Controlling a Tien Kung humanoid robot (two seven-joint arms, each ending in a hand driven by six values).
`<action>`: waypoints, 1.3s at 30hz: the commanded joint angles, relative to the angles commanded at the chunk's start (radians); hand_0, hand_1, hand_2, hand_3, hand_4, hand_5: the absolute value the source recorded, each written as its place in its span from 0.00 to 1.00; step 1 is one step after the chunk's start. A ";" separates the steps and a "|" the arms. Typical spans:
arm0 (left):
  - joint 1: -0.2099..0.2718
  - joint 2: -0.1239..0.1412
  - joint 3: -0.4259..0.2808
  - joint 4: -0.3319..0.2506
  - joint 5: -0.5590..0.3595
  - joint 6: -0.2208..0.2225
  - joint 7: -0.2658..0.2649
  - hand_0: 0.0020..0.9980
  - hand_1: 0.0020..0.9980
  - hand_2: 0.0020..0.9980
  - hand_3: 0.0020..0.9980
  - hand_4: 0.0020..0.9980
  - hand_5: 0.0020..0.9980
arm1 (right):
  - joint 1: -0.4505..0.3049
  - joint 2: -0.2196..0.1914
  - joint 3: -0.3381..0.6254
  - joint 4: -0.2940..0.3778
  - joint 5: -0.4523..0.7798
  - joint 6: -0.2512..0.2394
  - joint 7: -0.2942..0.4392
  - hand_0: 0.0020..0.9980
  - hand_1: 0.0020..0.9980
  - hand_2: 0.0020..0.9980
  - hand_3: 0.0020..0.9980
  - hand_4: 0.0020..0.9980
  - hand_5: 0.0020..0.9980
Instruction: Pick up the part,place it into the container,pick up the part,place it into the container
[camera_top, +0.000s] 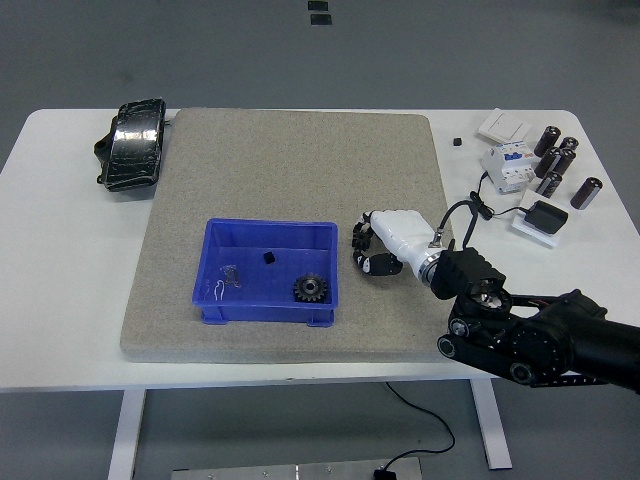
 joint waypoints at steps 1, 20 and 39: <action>0.000 0.000 0.000 0.000 -0.001 0.001 -0.001 0.68 0.67 0.60 0.55 0.60 0.40 | 0.000 0.000 -0.001 0.000 0.000 -0.002 0.001 0.43 0.56 0.54 0.68 0.61 0.29; 0.003 0.002 0.000 -0.001 -0.007 0.012 -0.009 0.68 0.67 0.61 0.55 0.61 0.44 | -0.005 -0.008 0.003 -0.014 -0.014 -0.028 0.006 0.45 0.54 0.42 0.60 0.51 0.00; 0.006 -0.002 -0.001 -0.002 -0.005 0.017 -0.009 0.68 0.67 0.61 0.55 0.62 0.47 | -0.030 -0.066 0.188 0.080 -0.076 -0.056 -0.013 0.44 0.54 0.42 0.61 0.54 0.00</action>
